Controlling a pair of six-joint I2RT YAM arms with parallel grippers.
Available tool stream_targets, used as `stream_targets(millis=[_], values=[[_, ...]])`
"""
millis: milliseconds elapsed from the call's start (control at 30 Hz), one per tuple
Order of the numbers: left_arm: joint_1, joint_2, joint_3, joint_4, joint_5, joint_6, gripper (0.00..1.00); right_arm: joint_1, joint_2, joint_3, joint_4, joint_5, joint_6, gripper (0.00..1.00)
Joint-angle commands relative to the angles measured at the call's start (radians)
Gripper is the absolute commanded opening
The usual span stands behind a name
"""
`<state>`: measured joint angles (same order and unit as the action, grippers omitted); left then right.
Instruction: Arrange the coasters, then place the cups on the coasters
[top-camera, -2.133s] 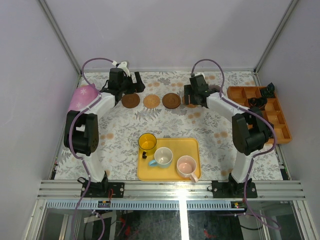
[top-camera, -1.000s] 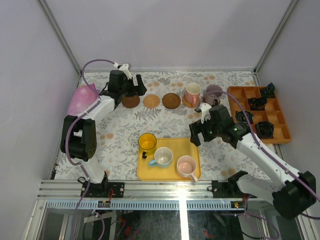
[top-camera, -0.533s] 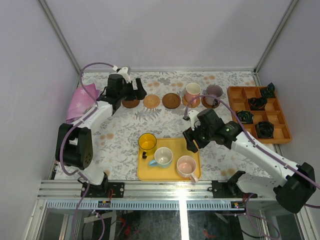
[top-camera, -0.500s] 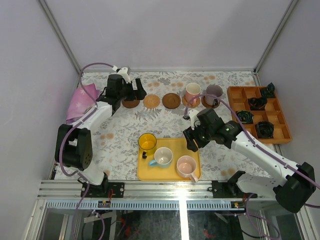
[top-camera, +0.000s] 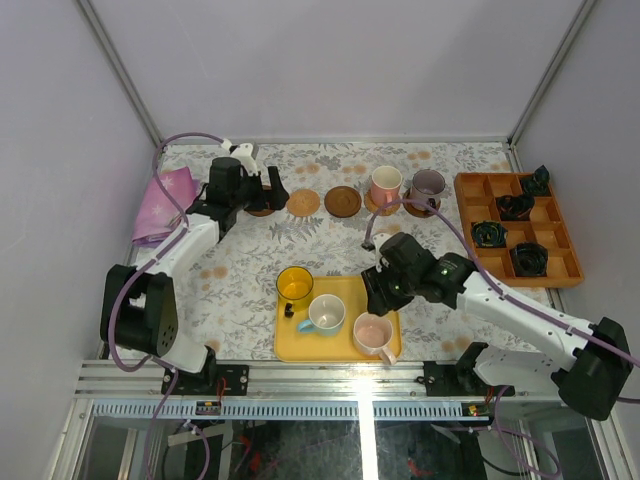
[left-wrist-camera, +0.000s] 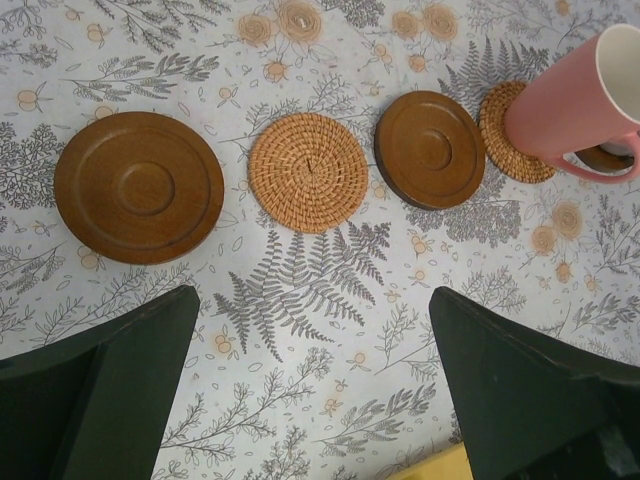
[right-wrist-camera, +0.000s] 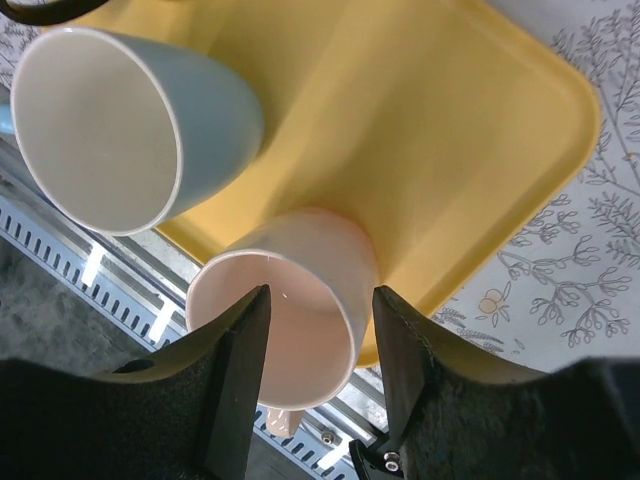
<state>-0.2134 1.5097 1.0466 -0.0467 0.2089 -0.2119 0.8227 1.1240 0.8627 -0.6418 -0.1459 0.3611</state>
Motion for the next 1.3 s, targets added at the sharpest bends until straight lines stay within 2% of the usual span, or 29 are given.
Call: stream_targets(millis=[0, 333, 700, 1033, 1167, 1267], values=[[-0.004, -0.036, -0.012, 0.007, -0.007, 0.028, 1.0, 0.061, 0.007, -0.018, 0.004, 0.077, 0.062, 0.52], [-0.004, -0.05, -0.032, 0.012, -0.009, 0.022, 1.0, 0.078, 0.027, -0.069, -0.012, 0.158, 0.124, 0.49], [-0.003, -0.03, -0.02, 0.002, -0.01, 0.026, 1.0, 0.079, 0.096, -0.06, 0.072, 0.276, 0.149, 0.24], [-0.003, -0.003, -0.008, 0.006, -0.019, 0.025, 1.0, 0.079, 0.194, 0.017, 0.112, 0.485, 0.07, 0.11], [-0.003, 0.003, 0.0, 0.005, -0.019, 0.026, 1.0, 0.078, 0.195, 0.032, 0.162, 0.492, 0.003, 0.1], [-0.003, 0.006, 0.001, 0.007, -0.022, 0.025, 1.0, 0.079, 0.196, 0.03, 0.189, 0.491, -0.051, 0.18]])
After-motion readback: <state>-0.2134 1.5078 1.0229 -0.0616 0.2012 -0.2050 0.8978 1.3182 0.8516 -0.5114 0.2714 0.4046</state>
